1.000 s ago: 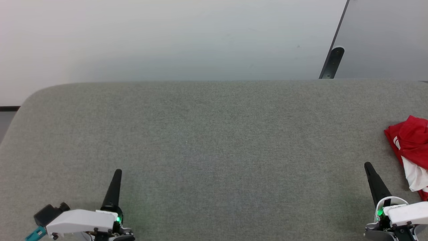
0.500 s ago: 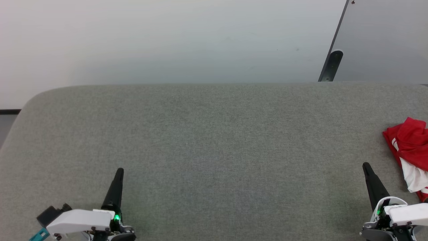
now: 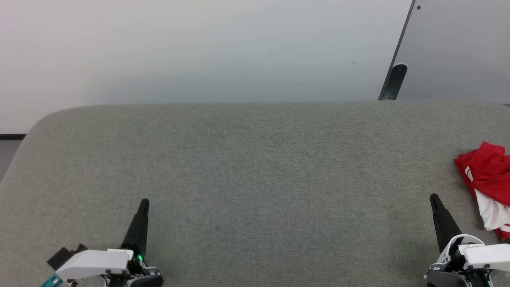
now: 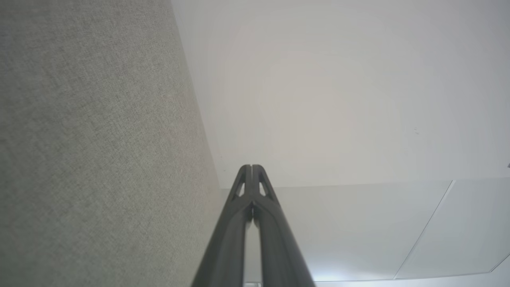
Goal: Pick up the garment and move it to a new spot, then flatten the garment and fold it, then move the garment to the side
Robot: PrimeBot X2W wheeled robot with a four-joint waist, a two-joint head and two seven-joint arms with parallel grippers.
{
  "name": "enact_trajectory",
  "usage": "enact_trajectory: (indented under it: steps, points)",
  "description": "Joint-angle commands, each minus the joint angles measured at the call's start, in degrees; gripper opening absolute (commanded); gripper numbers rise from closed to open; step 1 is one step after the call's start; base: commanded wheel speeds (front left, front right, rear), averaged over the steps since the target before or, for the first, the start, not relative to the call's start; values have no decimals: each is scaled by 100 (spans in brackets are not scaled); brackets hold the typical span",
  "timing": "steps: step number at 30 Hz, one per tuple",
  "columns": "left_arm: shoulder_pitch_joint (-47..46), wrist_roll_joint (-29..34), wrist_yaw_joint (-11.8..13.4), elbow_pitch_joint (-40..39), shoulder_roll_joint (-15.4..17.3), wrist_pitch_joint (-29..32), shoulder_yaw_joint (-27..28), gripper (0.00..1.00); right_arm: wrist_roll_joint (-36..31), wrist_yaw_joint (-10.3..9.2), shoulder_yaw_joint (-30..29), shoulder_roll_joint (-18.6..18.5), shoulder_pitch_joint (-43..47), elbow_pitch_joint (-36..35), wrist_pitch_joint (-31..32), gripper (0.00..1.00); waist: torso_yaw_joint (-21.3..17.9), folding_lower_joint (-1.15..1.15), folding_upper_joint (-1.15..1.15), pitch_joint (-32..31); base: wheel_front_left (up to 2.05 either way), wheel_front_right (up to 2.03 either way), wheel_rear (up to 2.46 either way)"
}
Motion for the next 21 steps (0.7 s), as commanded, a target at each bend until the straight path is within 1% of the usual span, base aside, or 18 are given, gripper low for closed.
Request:
enact_trajectory:
  steps: [1,12,21]
  points:
    - [-62,-119,-40,6,-17,24,28,0,101,-3,-20,21,-81,14,-17,0,0,0,0,-9,0,0,0]
    - [-82,-501,-63,45,-74,128,66,0,415,-4,-33,110,-83,77,-32,0,-4,0,0,-68,0,0,0]
    - [-80,-483,-63,42,-68,127,63,0,392,-4,-29,100,-73,75,-32,0,-4,0,0,-68,0,0,0]
